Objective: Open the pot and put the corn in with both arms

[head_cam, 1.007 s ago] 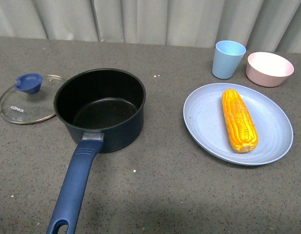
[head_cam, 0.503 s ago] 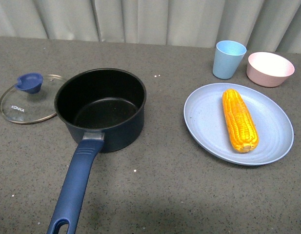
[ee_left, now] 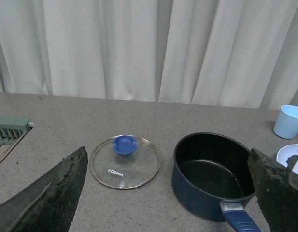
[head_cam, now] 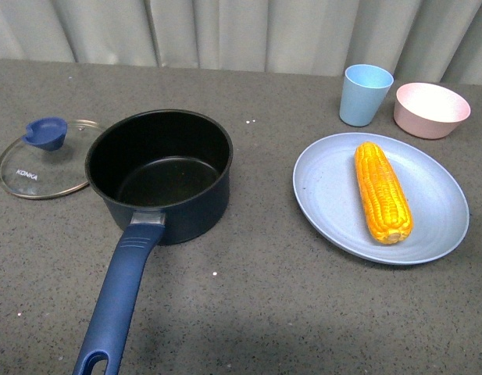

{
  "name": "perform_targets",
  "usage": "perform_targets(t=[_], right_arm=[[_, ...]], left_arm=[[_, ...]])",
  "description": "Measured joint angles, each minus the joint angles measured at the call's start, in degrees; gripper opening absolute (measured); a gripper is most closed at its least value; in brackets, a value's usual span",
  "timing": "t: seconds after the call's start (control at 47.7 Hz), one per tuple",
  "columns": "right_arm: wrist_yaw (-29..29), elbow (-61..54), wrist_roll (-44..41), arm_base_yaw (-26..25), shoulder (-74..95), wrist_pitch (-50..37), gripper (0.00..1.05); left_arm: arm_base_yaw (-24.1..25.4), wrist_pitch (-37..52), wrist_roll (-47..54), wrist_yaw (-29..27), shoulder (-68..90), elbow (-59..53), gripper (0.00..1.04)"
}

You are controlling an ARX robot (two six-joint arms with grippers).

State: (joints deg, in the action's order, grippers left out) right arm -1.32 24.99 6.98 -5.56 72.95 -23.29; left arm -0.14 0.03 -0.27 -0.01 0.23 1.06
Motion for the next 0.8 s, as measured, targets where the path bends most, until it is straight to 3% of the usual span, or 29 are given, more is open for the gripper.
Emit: perform_targets(t=[0.273,0.545,0.797], right_arm=[[5.68,22.40,1.42,7.61,22.95,15.32,0.96],[7.32,30.58,2.43,12.66,34.80,24.61,0.96],[6.99,35.06,2.51,15.39,42.53,25.73,0.96]], left_arm=[[0.00,0.00,0.00,0.00,0.00,0.00,0.98],[0.00,0.00,0.00,0.00,0.00,0.00,0.98],[0.00,0.00,0.00,0.00,0.00,0.00,0.98]])
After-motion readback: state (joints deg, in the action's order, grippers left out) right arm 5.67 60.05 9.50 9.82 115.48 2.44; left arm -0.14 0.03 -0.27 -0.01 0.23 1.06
